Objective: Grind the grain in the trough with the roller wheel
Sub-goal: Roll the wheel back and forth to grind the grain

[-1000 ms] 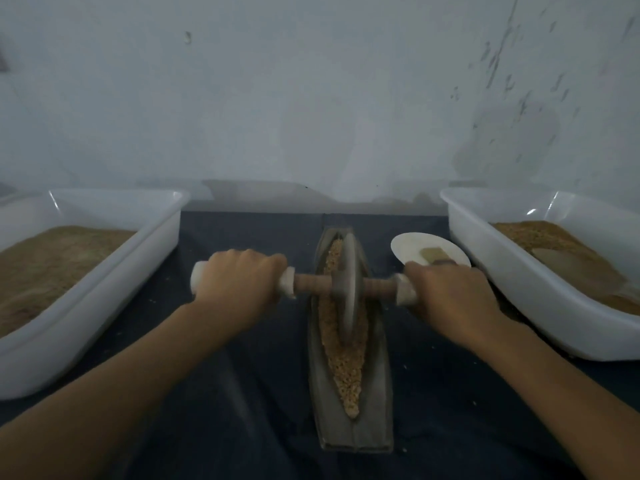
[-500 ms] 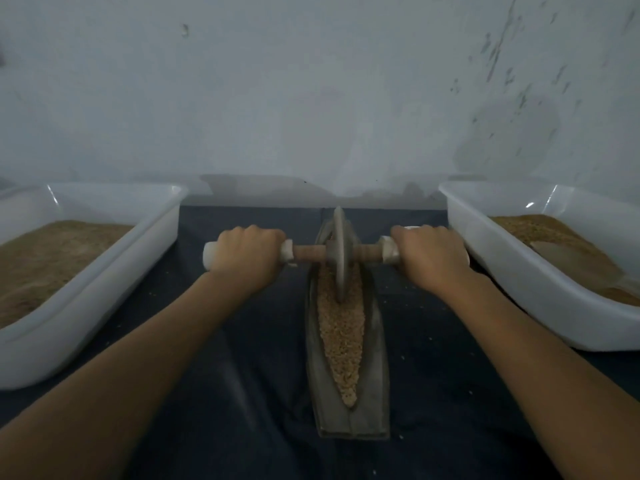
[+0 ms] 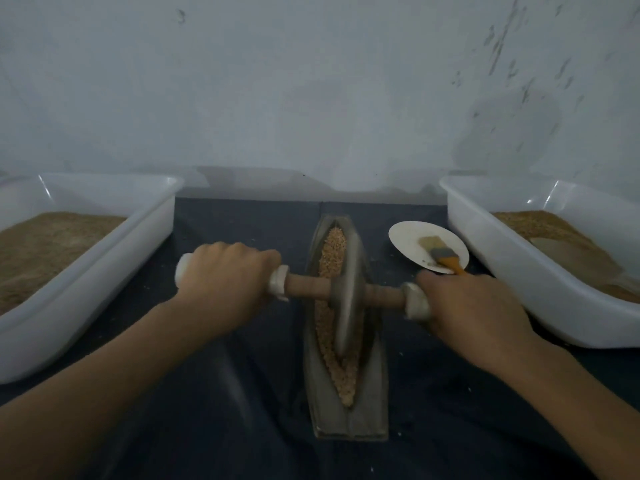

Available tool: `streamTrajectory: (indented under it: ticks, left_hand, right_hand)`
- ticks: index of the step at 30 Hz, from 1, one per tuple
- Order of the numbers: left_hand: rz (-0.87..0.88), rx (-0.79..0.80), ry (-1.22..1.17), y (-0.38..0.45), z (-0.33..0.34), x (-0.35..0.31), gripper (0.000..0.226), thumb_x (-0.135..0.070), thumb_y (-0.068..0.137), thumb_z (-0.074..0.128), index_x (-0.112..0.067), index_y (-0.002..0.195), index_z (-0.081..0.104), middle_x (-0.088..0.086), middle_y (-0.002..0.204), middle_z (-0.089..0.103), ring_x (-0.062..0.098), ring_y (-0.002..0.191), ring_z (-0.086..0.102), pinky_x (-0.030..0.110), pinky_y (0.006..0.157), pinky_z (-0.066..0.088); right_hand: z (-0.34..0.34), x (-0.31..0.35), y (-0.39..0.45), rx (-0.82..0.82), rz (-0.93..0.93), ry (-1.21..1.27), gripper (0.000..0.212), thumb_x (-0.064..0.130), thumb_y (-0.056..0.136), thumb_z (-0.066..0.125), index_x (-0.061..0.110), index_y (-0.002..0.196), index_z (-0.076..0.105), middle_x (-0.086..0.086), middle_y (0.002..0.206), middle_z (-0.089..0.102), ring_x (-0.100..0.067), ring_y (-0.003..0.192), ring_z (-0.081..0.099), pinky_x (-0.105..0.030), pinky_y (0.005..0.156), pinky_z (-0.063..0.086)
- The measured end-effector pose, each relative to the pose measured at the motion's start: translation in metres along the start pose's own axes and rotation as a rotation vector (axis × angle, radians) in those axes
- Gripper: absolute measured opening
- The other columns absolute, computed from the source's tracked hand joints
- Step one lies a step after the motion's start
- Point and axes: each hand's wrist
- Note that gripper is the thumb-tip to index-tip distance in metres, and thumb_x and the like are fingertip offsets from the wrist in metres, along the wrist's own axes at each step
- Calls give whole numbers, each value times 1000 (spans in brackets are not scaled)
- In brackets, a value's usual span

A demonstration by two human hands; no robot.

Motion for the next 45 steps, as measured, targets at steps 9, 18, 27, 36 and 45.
streamTrajectory:
  ticks: [9,18,27,36,45]
  left_hand:
    - [-199,107,-196,30,43,6,19,-41,86,55,-29,75,46,-5,72,54,25,69,58,32,61,37]
    - [94,-113,-57,-44,-26,3,41,-35,53,71,-29,64,32,-8,46,44,21,34,45,17,47,10]
    - [-132,21,-43,57,29,5,22,-38,84,57,-29,76,39,1,83,65,30,76,63,32,60,35]
    - [74,-135,-89,-45,-26,0,41,-33,57,74,-29,64,34,-6,53,50,24,43,53,24,44,26]
    - [-140,71,-17,33,20,2,22,-42,83,57,-31,77,39,-4,81,63,25,74,62,32,59,32]
  right_hand:
    - [-1,2,76,-124,-26,-146,36,24,79,68,24,82,32,0,75,58,-24,63,53,-32,52,30]
    - [-12,-3,-18,-227,-167,105,60,26,42,89,32,67,34,12,47,31,-10,35,31,-18,36,21]
    - [30,-8,92,-97,90,58,14,34,84,61,26,92,52,3,86,60,-23,77,58,-31,62,44]
    - [-13,0,-23,-273,-163,103,65,18,38,88,29,67,31,13,54,21,-9,37,24,-21,33,21]
    - [31,-7,61,-184,48,5,21,38,78,69,28,86,52,3,75,59,-22,64,54,-32,54,43]
Point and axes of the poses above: each hand's wrist, its own y-axis towards the middle knuckle, its own z-axis out of the palm, x = y × z
